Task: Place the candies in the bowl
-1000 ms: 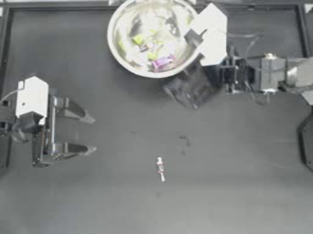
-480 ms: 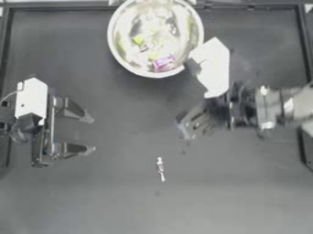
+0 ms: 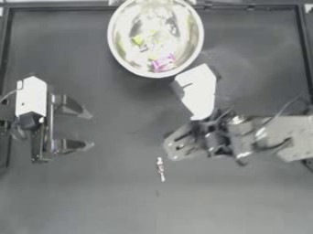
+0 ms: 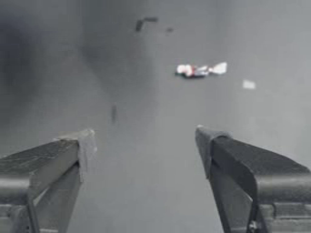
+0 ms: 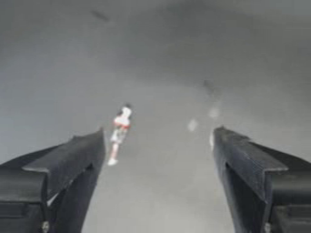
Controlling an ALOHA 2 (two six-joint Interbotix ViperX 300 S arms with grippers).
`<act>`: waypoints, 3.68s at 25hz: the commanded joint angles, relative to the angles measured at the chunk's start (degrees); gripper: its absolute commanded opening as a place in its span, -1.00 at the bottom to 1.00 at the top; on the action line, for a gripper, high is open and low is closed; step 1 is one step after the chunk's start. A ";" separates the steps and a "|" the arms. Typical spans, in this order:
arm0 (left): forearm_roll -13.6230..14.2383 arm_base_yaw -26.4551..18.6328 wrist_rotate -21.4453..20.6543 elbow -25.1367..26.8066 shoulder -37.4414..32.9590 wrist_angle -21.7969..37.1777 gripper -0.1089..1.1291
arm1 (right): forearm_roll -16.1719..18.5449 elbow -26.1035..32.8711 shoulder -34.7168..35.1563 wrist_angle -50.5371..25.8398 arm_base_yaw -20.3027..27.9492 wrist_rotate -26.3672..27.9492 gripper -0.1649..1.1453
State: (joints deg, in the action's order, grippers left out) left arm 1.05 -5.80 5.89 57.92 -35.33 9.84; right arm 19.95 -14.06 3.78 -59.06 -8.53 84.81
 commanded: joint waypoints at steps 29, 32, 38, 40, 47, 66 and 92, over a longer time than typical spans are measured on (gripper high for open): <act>0.35 -0.09 -0.18 4.04 -7.47 -2.64 0.76 | -4.22 8.53 12.48 5.10 -3.16 10.72 0.74; 0.35 -0.09 -0.18 4.04 -7.47 -2.81 0.76 | -5.89 8.79 13.18 4.66 -2.90 10.37 0.74; 0.35 -0.09 -0.26 3.96 -7.47 -2.90 0.76 | -7.47 8.88 14.06 4.66 -2.20 10.20 0.74; 0.35 -0.09 -0.26 4.04 -7.47 -2.99 0.76 | -7.65 8.96 14.50 4.66 -1.93 9.84 0.74; 0.35 -0.09 -0.26 4.22 -7.47 -3.08 0.76 | -9.76 11.78 17.40 2.99 -0.53 5.63 0.74; 0.35 0.35 -0.97 4.83 -7.47 -4.13 0.76 | -10.02 13.80 20.13 2.11 2.02 2.46 0.73; 0.18 0.44 -0.79 5.71 -9.14 -4.39 0.76 | -10.99 13.18 21.45 0.70 1.76 -0.18 0.14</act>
State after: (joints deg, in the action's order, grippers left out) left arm 1.23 -5.36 5.10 64.16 -44.03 5.89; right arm 8.70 -1.58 26.63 -58.27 -6.68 84.73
